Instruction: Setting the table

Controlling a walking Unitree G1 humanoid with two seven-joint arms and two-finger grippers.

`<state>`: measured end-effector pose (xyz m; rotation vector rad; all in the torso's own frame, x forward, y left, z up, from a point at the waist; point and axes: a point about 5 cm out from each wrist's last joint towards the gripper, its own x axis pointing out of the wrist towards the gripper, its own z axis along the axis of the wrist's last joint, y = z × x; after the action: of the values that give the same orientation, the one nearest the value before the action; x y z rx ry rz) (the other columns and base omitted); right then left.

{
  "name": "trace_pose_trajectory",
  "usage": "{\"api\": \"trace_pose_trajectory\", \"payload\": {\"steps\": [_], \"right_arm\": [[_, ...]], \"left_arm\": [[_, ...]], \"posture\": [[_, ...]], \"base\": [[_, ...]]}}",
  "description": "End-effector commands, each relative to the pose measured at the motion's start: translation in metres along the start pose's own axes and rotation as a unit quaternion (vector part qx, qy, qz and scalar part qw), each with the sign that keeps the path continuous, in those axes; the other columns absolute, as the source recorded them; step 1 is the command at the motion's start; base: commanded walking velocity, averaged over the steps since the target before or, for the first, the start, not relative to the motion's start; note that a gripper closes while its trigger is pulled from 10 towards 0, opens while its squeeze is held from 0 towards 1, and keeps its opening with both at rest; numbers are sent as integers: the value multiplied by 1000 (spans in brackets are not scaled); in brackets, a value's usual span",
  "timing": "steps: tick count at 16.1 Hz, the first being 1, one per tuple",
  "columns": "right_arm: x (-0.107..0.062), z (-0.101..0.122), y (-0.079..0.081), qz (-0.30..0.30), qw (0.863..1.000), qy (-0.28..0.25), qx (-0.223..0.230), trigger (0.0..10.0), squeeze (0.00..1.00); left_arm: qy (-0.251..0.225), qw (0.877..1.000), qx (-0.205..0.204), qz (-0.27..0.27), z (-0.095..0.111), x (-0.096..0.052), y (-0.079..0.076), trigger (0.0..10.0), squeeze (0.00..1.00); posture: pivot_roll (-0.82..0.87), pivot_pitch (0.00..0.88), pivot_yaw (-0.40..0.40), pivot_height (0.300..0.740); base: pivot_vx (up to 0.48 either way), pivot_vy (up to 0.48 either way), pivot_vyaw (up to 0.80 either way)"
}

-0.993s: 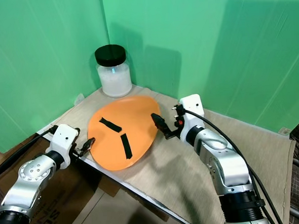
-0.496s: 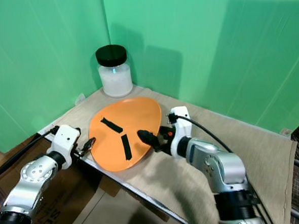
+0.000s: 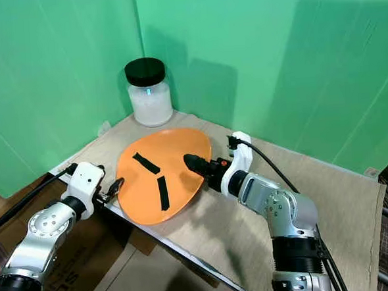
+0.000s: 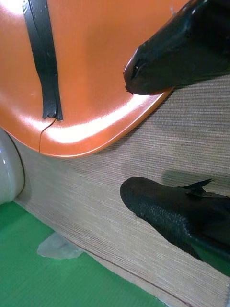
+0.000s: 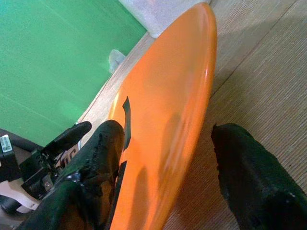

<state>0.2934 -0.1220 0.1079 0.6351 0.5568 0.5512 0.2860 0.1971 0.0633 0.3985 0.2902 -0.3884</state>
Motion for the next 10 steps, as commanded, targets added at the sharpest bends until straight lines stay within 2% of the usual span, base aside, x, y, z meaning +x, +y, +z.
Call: {"api": "trace_pose_trajectory", "payload": {"steps": [1,10], "right_arm": [[2,2,4,7,1000,-1,7,0,0],[3,2,2,0,1000,-7,15,0,0]], "left_arm": [[46,999,-2,-3,-19,-4,-3,10000,0],[24,1000,-4,12,-11,3,-4,10000,0]], "posture": [[-16,0,18,740],[-30,0,17,740]], "base": [[0,0,0],[0,0,0]]}}
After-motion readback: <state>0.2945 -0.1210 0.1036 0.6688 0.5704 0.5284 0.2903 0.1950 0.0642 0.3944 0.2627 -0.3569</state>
